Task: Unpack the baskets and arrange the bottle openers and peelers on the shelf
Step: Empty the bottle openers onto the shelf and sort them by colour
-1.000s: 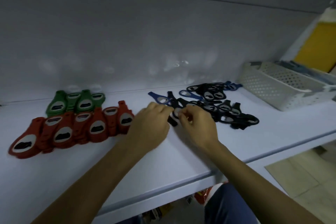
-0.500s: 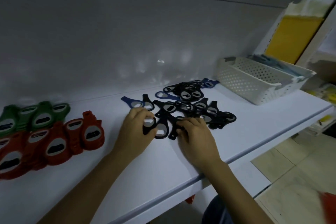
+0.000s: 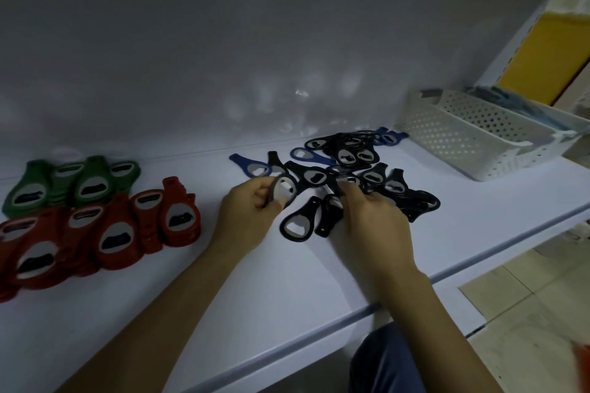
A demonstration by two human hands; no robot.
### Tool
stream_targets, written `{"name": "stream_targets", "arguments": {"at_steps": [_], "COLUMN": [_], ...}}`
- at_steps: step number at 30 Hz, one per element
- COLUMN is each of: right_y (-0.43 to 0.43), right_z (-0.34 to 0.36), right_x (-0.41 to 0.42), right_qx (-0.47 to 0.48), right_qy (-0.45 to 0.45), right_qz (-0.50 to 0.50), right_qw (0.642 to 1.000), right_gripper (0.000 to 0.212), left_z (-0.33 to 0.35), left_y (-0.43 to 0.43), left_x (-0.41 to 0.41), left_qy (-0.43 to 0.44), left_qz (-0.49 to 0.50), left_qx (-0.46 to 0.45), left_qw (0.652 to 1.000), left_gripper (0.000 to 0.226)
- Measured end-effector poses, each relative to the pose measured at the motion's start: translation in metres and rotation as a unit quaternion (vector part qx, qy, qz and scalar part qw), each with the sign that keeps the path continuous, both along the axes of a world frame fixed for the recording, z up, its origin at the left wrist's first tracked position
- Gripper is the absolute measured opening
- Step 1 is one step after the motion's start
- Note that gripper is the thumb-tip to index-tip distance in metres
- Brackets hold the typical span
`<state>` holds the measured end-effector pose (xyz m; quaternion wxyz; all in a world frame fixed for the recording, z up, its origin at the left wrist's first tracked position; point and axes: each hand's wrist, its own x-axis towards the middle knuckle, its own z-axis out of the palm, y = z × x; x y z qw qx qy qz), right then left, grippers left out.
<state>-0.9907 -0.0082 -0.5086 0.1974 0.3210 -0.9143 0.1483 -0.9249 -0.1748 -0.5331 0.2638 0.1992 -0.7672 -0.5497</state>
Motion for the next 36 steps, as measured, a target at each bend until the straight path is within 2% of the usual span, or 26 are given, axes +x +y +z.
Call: {"name": "stream_targets", "arguments": {"at_steps": [2,4,7,8,10,12,14,16,20,22,24,26,29,33,36], "right_y": [-0.007,-0.011,-0.011,-0.010,-0.010,-0.016,-0.025,-0.031,-0.031,-0.031,-0.032,-0.033,-0.033,-0.030,-0.032], "right_z": [0.006,0.010,0.011,0.009,0.006,0.002,-0.004,-0.011,-0.018,-0.019,-0.021,-0.024,-0.023,-0.023,-0.021], "right_x": [-0.008,-0.012,-0.011,-0.011,-0.011,-0.008,-0.001,0.006,0.003,0.003,0.005,0.006,0.009,0.012,0.012], "right_qx": [0.057,0.070,0.059,0.015,-0.155,-0.337,-0.432,-0.463,-0.472,-0.448,-0.396,-0.364,-0.376,-0.331,-0.204], "right_qy": [-0.005,-0.020,-0.029,-0.031,-0.072,-0.144,-0.186,-0.177,-0.178,-0.186,-0.167,-0.168,-0.217,-0.184,-0.170], "right_qz": [-0.014,-0.031,-0.040,-0.035,-0.015,0.022,0.066,0.095,0.136,0.169,0.180,0.187,0.172,0.109,0.124], "right_qw": [0.998,0.997,0.997,0.999,0.985,0.930,0.880,0.863,0.853,0.858,0.885,0.897,0.884,0.919,0.956], "right_gripper": [0.043,0.040,0.025,0.020,0.015,0.017,0.020,0.030,0.036,0.036,0.036,0.039,0.046,0.038,0.031], "left_z": [0.002,0.005,0.006,0.006,0.006,0.008,0.011,0.011,0.015,0.015,0.013,0.011,0.011,0.015,0.016], "left_y": [-0.001,0.000,0.000,0.000,-0.001,0.001,0.005,0.009,0.006,0.005,0.008,0.012,0.013,0.010,0.005], "left_x": [-0.001,-0.001,-0.001,-0.002,-0.002,-0.003,-0.003,-0.002,-0.001,-0.001,0.001,0.003,0.005,0.005,0.005], "left_qy": [0.031,0.070,0.097,0.096,0.100,0.094,0.095,0.082,0.054,0.042,0.015,0.009,0.019,0.074,0.118], "left_qz": [0.031,0.044,0.065,0.078,0.087,0.079,0.029,-0.024,-0.062,-0.104,-0.151,-0.173,-0.160,-0.130,-0.088], "left_qx": [0.027,0.072,0.040,0.032,0.041,0.071,0.189,0.286,0.350,0.367,0.307,0.254,0.250,0.322,0.387], "left_qw": [0.999,0.994,0.992,0.992,0.990,0.990,0.977,0.954,0.933,0.924,0.939,0.951,0.955,0.935,0.910], "left_gripper": [0.007,0.012,0.018,0.015,0.013,0.016,0.012,0.009,0.013,0.026,0.038,0.028,0.020,0.016,0.015]}}
